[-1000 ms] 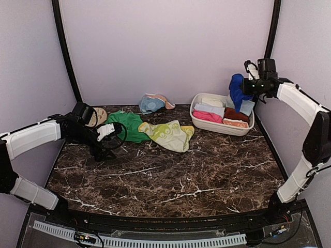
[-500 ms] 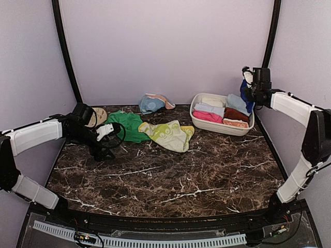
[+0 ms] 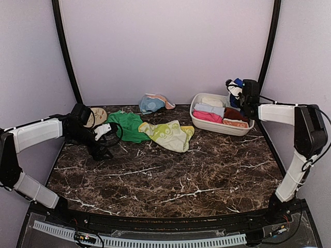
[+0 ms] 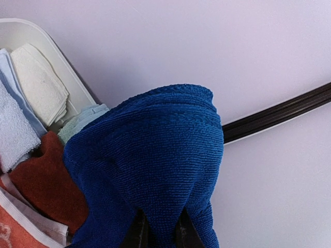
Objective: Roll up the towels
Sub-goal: Place the towel in the storage box.
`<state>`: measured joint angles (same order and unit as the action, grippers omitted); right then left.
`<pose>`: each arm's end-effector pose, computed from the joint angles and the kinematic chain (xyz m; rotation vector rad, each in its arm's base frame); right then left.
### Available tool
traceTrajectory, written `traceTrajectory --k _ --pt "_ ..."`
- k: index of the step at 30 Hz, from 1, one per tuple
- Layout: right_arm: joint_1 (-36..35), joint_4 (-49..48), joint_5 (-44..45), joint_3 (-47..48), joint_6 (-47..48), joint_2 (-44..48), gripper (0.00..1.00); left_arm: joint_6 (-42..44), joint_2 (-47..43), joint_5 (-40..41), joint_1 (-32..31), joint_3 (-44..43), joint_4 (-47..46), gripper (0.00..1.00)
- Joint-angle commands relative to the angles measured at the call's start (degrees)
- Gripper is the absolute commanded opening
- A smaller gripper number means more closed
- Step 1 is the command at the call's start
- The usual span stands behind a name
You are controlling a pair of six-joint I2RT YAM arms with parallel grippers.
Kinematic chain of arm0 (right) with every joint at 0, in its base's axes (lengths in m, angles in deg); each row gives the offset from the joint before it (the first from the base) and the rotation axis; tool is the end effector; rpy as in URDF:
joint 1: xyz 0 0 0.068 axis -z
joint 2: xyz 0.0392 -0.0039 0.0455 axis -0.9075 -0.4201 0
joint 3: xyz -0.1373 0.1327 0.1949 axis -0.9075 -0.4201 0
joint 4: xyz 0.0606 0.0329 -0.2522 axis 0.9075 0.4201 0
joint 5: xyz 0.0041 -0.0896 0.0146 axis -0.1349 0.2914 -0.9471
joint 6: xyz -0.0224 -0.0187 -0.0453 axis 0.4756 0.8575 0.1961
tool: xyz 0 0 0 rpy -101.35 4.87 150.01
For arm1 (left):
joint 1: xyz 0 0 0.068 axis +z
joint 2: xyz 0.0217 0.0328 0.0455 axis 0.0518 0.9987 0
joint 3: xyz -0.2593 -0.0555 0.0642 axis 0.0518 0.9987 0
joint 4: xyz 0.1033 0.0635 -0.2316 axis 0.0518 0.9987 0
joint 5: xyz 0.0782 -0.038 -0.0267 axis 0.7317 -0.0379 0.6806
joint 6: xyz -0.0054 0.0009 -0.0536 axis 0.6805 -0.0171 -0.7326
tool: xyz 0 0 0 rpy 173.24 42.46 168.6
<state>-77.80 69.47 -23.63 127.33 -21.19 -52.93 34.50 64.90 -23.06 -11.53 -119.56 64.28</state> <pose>0.4058 0.0734 0.2760 -0.6217 1.7681 -0.8947 0.2628 -0.0819 0.2307 1.2759 2.1291 -0.3016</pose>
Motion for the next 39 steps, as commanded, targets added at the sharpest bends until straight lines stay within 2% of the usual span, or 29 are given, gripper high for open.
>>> traceTrajectory --k 1,8,11,14,16,20,23,25,27,30,35,39 --pt "-0.16 -16.61 -1.49 -3.38 11.87 -0.51 0.0 -0.87 0.36 -1.29 0.66 0.55 0.09 0.99" --pt "0.04 -33.36 4.91 -0.96 24.26 -9.18 0.0 -0.99 1.83 -1.15 1.05 0.51 0.01 0.99" --pt "0.41 -30.34 5.02 1.94 22.35 -11.19 0.0 -1.14 2.54 -1.32 1.47 0.5 0.09 0.99" --pt "0.07 -28.13 1.24 -1.25 22.64 -11.62 0.0 -1.2 2.93 -1.44 1.91 0.71 -0.05 0.99" --pt "-0.38 -19.64 -2.69 -3.23 20.37 -10.5 0.0 -1.02 3.02 -1.37 2.3 1.03 -0.19 0.99" --pt "0.24 1.3 -13.52 -3.5 8.93 -8.34 0.0 -0.63 3.55 -1.26 2.73 1.11 -0.08 0.99" --pt "1.37 12.68 -20.96 -2.02 3.15 -8.24 0.0 -0.62 4.02 -1.76 3.05 0.66 0.44 0.99" --pt "2.13 21.9 -23.87 1.32 0.1 -9.95 0.0 -0.47 4.4 -2.01 3.0 0.12 0.82 0.99" --pt "3.12 25.66 -26.51 3.94 -5.04 -11.04 0.0 -0.56 4.91 -2.28 3.03 -0.64 1.3 0.99" --pt "6.48 37.51 -33.17 13.73 -13.68 -15.66 0.0 -0.86 5.26 -3.08 3.11 -1.22 1.75 0.99" --pt "10.18 45.05 -36.94 22.18 -23.14 -21.12 0.02 -0.66 5.3 -3.4 3.23 -1.05 2.11 0.99" --pt "12.14 39.45 -38.88 19.01 -27.95 -17.73 0.23 -0.23 4.75 -3.06 3.19 -0.93 2.63 0.99"
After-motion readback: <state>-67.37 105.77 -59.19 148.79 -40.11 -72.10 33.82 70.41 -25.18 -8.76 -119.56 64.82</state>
